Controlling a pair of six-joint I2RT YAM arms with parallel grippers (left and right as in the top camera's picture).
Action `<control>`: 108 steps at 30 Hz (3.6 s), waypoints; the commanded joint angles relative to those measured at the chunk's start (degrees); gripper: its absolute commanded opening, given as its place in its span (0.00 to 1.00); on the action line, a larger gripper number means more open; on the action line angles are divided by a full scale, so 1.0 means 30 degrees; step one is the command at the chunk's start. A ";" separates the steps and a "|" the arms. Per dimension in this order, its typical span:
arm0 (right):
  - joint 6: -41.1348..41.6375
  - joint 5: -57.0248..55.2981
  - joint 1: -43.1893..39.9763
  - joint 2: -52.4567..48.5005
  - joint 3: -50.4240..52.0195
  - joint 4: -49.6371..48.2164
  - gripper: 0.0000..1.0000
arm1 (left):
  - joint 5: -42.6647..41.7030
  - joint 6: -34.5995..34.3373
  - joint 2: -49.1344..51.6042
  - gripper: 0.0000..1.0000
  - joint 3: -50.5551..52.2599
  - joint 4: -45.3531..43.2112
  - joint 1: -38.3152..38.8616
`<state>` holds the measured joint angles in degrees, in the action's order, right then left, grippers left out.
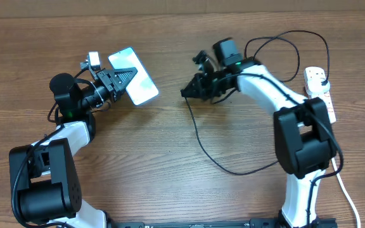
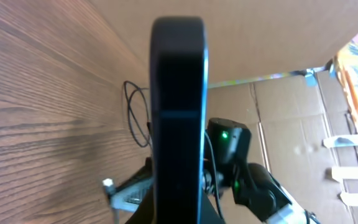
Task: Plug charger to phone and switch on socket
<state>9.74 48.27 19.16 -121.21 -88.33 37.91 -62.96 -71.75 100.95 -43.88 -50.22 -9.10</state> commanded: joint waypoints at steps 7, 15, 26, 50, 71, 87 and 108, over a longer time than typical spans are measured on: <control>-0.6630 1.1074 -0.0721 0.1231 -0.0423 0.5727 0.04 | -0.0306 -0.5202 -0.0291 0.04 -0.0561 -0.3446 0.0772; -1.9329 1.3806 -0.1056 0.1231 -0.0423 1.5868 0.04 | 0.1326 -0.6907 -0.0291 0.04 -0.0554 -0.3417 0.2674; -2.3758 1.3879 -0.1268 0.1217 -0.0401 1.9744 0.04 | 0.2623 -0.7220 -0.0291 0.04 -0.0554 -0.3381 0.4444; -1.4936 1.3865 -0.1144 0.1217 -0.0401 1.2684 0.04 | 0.3279 -0.4503 -0.0291 0.04 -0.0554 -0.1056 0.4758; -0.2106 1.1788 0.0240 0.1217 -0.0401 0.2528 0.04 | 0.3045 -0.3213 -0.0291 0.04 -0.0561 -0.1056 0.2776; -0.1173 1.1832 0.0831 0.1217 -0.0401 0.2419 0.04 | 0.2557 -0.3606 -0.0291 0.04 -0.0561 -0.1224 0.2790; -0.0743 1.0652 0.0743 0.1217 -0.0401 0.2288 0.04 | 0.2186 -0.4014 -0.0291 0.04 -0.0561 -0.1290 0.2790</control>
<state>6.46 81.65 21.45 -119.63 -88.86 45.06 -54.43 -83.61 100.95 -44.10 -53.15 -0.80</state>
